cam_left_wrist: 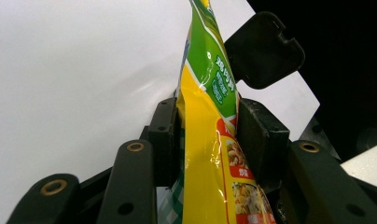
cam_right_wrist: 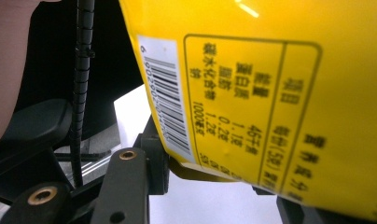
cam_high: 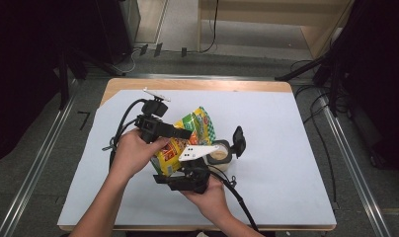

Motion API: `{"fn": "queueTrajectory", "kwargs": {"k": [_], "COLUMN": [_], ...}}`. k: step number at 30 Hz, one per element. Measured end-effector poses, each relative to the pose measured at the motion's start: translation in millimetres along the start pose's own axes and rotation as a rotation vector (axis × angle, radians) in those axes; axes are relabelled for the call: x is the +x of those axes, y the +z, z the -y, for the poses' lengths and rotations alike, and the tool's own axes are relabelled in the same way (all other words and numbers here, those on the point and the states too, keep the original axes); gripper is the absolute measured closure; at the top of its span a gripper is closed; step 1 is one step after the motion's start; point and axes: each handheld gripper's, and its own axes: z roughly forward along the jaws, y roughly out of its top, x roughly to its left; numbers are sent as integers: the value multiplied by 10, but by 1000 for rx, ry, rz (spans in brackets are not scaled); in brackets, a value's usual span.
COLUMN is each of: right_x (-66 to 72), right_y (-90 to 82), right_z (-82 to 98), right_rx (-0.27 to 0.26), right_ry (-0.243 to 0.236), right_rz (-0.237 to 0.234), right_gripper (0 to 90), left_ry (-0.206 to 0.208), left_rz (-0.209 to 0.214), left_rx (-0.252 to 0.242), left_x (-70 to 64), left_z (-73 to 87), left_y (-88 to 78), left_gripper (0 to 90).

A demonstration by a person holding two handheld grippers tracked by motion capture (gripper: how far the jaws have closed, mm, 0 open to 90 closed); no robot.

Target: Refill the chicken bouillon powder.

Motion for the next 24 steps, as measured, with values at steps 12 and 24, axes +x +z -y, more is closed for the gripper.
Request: {"fn": "queueTrajectory", "kwargs": {"k": [12, 24], "right_x": [5, 6], "right_y": [-7, -15], "right_z": [2, 9], "right_rx": [-2, -6], "right_ry": [4, 8], "right_rz": [4, 6], "right_gripper": [595, 597], "left_ry": [1, -3], "left_rz": [6, 11], "left_rx": [3, 10], "left_x": [-2, -1], "left_z": [-4, -14], "left_y": [5, 15], "left_gripper": [608, 609]}}
